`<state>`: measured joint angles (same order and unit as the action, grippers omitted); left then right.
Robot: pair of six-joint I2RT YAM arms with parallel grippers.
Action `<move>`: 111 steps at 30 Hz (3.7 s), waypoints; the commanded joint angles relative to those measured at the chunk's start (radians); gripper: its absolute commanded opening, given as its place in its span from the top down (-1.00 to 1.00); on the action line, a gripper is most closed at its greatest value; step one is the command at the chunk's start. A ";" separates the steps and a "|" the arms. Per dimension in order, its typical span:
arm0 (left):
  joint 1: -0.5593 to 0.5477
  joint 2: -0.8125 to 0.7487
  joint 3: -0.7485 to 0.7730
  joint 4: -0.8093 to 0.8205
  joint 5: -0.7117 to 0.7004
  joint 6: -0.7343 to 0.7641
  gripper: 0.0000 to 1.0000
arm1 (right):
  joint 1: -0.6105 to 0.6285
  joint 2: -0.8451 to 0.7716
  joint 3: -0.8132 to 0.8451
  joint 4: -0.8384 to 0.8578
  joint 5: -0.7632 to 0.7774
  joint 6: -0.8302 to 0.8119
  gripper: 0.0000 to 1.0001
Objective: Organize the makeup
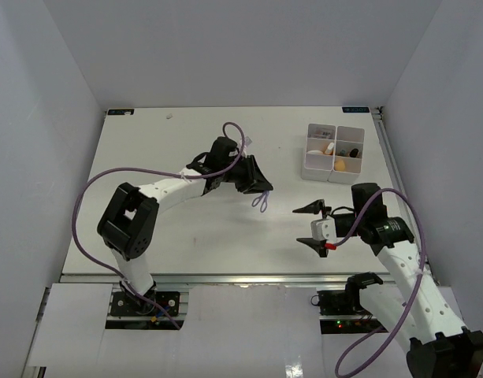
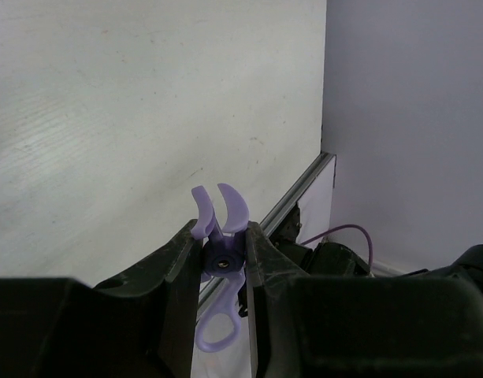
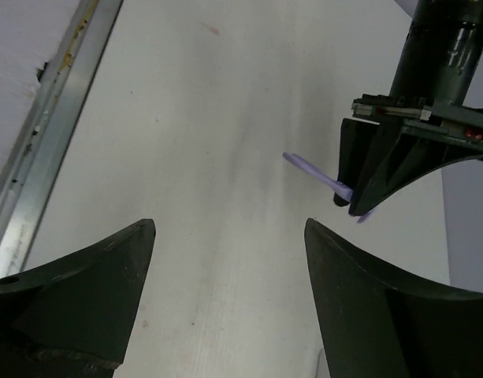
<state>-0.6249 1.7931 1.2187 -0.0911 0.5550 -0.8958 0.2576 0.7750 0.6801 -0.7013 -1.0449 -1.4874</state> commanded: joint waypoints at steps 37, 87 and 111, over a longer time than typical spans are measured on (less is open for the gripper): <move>-0.214 0.193 0.311 -0.312 0.137 0.086 0.57 | 0.399 0.187 -0.033 0.209 0.595 -0.238 0.41; 0.093 -0.774 -0.406 -0.191 -0.545 0.686 -0.96 | -0.089 0.428 0.209 0.556 0.349 0.505 0.85; 0.093 -0.913 -0.472 -0.157 -0.514 0.684 -0.96 | -0.195 0.762 0.409 0.681 0.304 0.614 0.85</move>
<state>-0.5323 0.8890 0.7521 -0.2608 0.0245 -0.2240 0.0609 1.5051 1.0558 -0.1277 -0.7189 -0.9643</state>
